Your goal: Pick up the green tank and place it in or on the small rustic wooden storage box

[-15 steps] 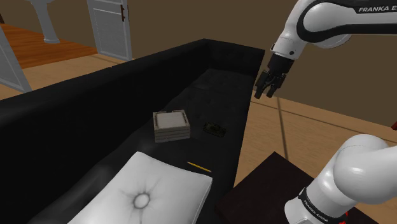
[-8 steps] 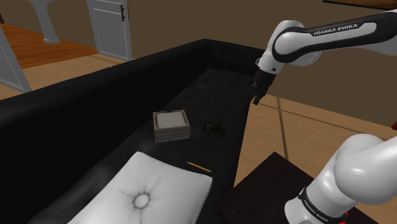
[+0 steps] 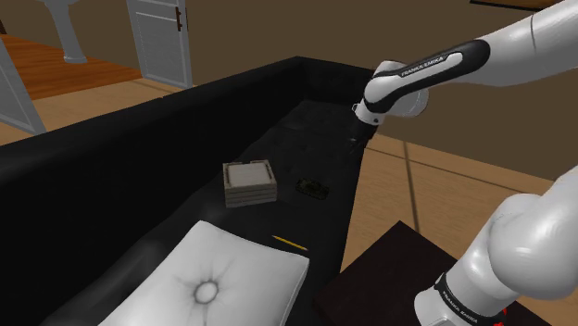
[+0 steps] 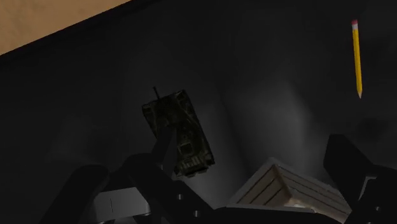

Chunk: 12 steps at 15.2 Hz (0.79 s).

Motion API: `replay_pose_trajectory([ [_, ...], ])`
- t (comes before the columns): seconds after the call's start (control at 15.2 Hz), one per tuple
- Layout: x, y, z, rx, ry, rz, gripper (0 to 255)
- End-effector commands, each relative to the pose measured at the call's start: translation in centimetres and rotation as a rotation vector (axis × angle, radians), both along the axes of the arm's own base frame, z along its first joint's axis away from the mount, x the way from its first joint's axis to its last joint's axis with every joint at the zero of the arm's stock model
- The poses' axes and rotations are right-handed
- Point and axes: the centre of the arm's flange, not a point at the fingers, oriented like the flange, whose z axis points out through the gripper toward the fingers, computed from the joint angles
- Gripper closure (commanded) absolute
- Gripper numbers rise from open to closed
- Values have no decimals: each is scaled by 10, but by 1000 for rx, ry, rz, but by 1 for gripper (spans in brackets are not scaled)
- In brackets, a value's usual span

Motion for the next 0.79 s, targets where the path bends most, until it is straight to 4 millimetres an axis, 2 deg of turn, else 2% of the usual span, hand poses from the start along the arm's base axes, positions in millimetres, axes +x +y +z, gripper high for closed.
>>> replay_pose_trajectory([
  [0.0,15,-8,-22,-1,-7,30,0],
  [0.73,105,-33,-133,2,-41,187,0],
])
